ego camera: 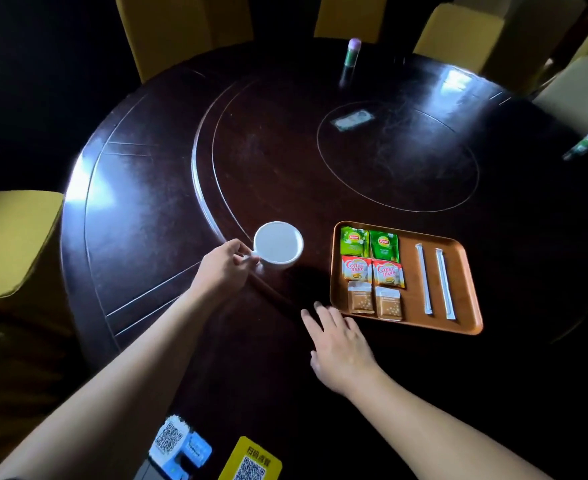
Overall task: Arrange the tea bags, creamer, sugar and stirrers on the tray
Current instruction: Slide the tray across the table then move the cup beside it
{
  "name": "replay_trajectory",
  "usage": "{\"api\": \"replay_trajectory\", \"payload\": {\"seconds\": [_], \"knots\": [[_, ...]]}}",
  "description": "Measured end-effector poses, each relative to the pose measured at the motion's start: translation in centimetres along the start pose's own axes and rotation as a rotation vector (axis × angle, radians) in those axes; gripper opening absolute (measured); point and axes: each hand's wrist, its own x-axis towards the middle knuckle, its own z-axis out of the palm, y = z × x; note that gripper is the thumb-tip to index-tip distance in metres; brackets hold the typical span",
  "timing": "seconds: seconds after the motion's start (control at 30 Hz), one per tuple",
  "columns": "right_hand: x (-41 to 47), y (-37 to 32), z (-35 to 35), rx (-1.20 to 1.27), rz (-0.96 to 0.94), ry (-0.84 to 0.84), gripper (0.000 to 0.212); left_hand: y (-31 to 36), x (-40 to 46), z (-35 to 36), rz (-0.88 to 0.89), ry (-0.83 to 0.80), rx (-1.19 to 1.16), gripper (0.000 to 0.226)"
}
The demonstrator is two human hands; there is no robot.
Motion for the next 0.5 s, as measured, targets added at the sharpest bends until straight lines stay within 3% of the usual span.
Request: {"api": "replay_trajectory", "payload": {"seconds": [0.5], "knots": [[-0.1, 0.5, 0.8, 0.009, -0.022, 0.014, 0.080, 1.7, 1.8, 4.4, 0.043, -0.088, 0.006, 0.011]]}}
